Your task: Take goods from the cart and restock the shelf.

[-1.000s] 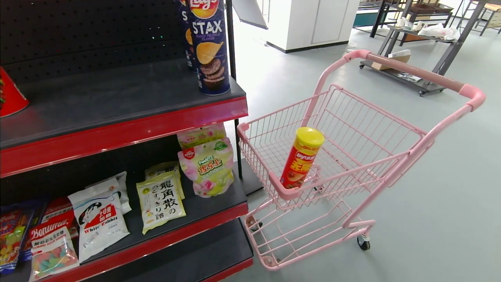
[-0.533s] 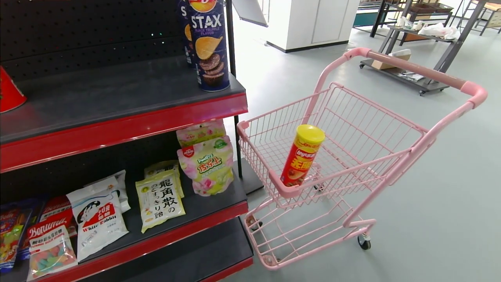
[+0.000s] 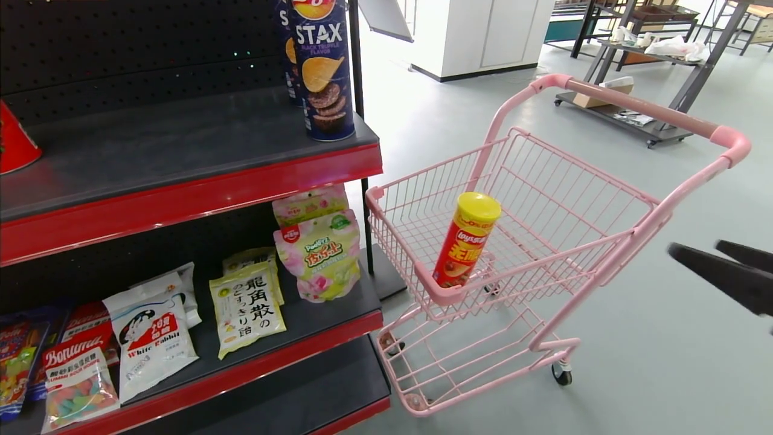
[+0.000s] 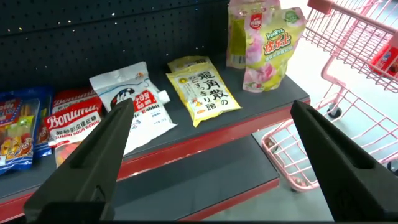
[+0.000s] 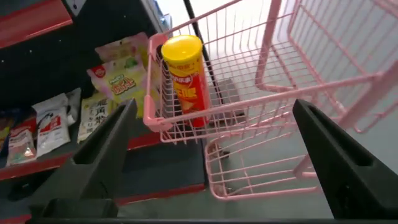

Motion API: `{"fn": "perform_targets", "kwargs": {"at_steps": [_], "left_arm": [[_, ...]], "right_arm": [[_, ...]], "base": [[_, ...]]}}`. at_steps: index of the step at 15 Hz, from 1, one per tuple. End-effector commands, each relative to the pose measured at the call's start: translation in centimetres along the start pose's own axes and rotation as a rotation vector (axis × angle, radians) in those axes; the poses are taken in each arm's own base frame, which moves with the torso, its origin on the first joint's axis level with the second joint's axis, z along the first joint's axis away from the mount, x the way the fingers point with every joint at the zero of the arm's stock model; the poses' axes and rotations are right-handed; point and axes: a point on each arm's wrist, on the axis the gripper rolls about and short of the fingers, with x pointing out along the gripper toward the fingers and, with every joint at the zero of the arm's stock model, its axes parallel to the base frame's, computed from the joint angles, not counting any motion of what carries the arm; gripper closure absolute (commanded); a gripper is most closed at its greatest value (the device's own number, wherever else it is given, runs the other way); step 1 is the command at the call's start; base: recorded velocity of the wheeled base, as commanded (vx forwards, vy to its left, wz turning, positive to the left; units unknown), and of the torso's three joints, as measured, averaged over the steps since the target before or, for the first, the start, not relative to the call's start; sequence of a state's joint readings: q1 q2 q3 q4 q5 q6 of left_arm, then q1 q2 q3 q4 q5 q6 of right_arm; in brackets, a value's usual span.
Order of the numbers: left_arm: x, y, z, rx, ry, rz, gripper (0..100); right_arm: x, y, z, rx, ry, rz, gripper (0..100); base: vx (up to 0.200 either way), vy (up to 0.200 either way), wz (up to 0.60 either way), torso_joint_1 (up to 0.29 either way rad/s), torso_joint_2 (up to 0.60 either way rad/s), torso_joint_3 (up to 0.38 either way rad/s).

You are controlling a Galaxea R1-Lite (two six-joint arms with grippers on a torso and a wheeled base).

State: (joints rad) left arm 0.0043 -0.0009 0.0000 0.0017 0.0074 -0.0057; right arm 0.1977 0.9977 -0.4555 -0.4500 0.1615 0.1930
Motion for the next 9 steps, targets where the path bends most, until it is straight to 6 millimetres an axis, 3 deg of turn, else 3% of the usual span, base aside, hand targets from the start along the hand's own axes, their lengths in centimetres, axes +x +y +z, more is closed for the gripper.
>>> {"fn": "perform_targets", "kwargs": {"at_steps": [1, 3, 9], "left_arm": [[0.0, 0.0, 0.0, 0.0, 0.001, 0.002, 0], [0.0, 0.0, 0.0, 0.0, 0.001, 0.001, 0], [0.0, 0.0, 0.0, 0.0, 0.001, 0.001, 0]], "right_arm": [[12.6, -0.4, -4.6, 0.034, 0.193, 0.142, 0], [15.8, -0.1, -6.5, 0.022, 0.196, 0.193, 0], [19.9, 0.5, -7.3, -0.003, 0.209, 0.22, 0]], "base": [[0.0, 0.0, 0.0, 0.0, 0.0, 0.0], [0.0, 0.0, 0.0, 0.0, 0.0, 0.0], [0.0, 0.0, 0.0, 0.0, 0.0, 0.0]]}}
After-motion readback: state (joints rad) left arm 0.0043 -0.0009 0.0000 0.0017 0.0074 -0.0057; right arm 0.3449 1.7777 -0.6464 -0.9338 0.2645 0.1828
